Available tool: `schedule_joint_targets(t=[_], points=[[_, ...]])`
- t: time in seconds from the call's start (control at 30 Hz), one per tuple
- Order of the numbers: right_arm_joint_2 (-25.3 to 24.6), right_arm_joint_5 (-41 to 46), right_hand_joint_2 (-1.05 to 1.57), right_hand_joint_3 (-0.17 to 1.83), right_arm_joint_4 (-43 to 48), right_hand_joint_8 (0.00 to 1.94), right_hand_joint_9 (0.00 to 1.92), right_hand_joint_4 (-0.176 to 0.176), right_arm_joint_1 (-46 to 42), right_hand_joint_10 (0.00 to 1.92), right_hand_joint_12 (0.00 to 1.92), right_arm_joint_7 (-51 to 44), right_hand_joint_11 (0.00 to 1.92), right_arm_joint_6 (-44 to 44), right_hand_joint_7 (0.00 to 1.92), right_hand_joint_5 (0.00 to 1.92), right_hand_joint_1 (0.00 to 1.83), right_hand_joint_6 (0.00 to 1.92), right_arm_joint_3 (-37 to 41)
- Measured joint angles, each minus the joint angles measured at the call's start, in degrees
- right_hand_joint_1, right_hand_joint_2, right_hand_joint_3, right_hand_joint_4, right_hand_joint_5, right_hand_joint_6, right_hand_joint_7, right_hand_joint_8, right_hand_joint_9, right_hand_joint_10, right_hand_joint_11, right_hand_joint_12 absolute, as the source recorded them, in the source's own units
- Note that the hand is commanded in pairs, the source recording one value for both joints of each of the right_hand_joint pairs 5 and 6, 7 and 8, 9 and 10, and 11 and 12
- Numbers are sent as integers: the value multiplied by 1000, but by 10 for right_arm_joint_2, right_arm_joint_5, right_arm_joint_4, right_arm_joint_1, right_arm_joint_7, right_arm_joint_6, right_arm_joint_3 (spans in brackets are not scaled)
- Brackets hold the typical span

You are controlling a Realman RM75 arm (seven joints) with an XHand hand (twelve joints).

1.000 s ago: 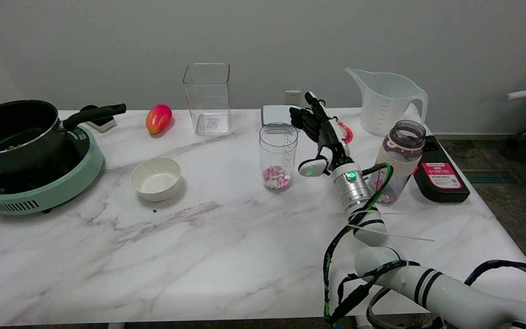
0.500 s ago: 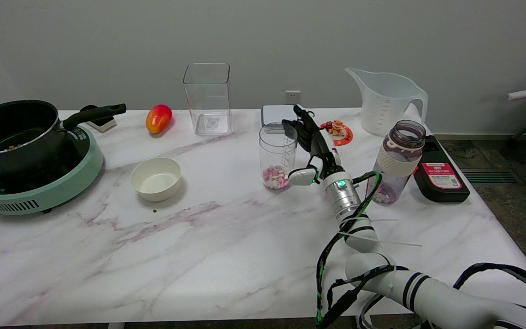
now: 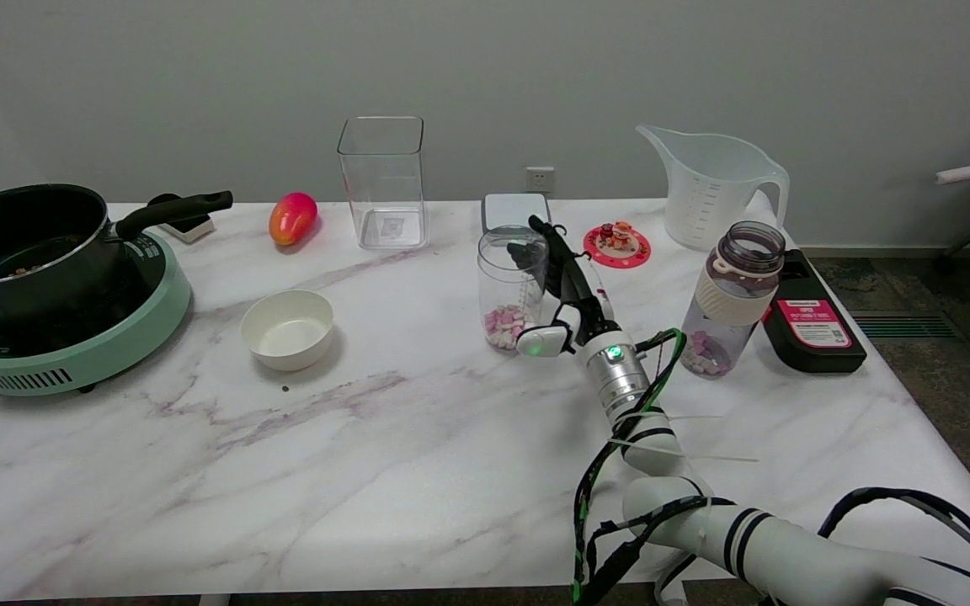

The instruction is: Pick up the measuring cup.

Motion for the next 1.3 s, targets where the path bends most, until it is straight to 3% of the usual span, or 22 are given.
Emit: schedule_joint_targets(t=[0.6,0.8,1.03,1.3], points=[[-14,-6,-854,713,-44,503,452,0,23,452,342,14,342,1,503,199,1217,199,-10],[-17,-7,-643,677,-53,529,474,0,28,474,367,15,367,1,529,230,1289,230,-11],[-20,-7,-172,595,-59,775,759,0,32,759,568,16,568,-1,775,443,1334,443,-11],[-22,-6,36,562,-64,940,883,0,35,883,650,16,650,-1,940,594,1344,594,-8]])
